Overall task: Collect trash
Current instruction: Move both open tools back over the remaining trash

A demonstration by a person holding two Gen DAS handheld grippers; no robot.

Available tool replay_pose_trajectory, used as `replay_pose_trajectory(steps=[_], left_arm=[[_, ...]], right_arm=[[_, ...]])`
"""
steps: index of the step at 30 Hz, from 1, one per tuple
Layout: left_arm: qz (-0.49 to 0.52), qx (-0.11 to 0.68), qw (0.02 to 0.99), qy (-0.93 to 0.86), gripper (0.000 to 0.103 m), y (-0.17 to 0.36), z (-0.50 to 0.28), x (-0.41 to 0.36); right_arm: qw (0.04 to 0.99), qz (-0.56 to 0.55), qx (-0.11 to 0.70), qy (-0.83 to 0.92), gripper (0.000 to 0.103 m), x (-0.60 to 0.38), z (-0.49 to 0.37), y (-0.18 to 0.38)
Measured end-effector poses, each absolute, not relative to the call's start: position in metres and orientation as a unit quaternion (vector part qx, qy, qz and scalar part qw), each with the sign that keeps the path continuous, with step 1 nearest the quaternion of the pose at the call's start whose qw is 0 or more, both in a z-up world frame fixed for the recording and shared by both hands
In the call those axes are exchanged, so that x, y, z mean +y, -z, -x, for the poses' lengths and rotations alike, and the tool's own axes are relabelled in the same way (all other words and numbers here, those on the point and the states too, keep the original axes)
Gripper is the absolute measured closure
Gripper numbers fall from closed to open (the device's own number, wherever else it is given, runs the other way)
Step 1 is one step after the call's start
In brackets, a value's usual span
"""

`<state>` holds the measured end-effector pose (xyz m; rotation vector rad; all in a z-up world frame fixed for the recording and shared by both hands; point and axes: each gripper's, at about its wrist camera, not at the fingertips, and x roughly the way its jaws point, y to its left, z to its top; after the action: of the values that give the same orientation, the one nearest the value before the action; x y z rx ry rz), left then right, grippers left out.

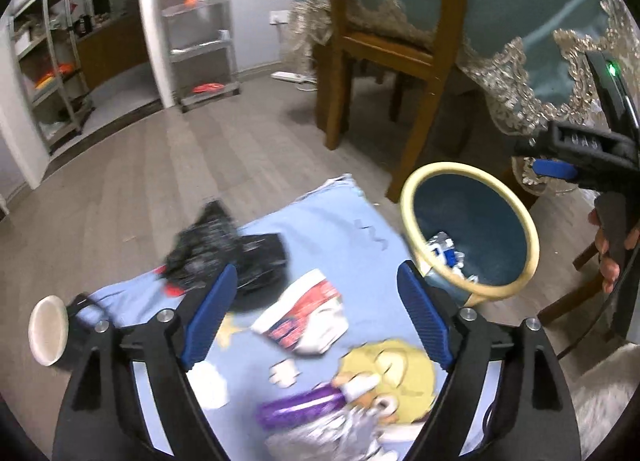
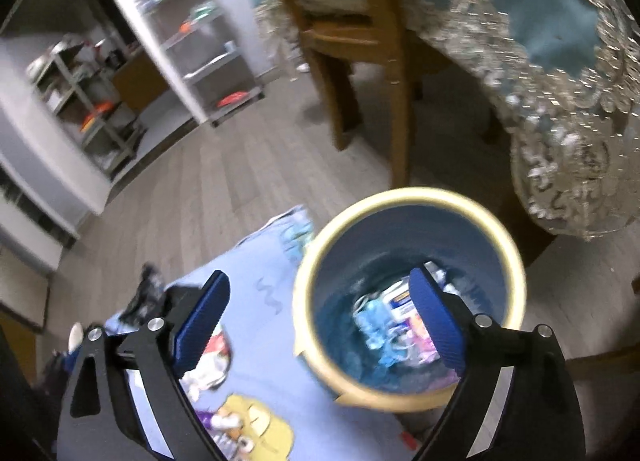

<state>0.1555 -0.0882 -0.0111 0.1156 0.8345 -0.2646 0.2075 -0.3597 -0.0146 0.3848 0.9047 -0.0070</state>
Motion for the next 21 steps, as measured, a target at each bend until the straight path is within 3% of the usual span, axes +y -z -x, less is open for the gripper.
replay_pose_trajectory(steps=[10, 21], left_arm=[[-0.028, 0.407, 0.911, 0.06, 0.013, -0.005, -0.094, 0.018], [0.04, 0.432, 0.901, -0.004, 0.008, 0.031, -0.064, 0.079]], right_arm=[[0.887, -0.118, 0.442, -0.06, 0.01, -0.285, -0.173, 0.01], [0.863, -0.129, 0.482, -0.084, 0.01, -0.244, -0.146, 0.034]])
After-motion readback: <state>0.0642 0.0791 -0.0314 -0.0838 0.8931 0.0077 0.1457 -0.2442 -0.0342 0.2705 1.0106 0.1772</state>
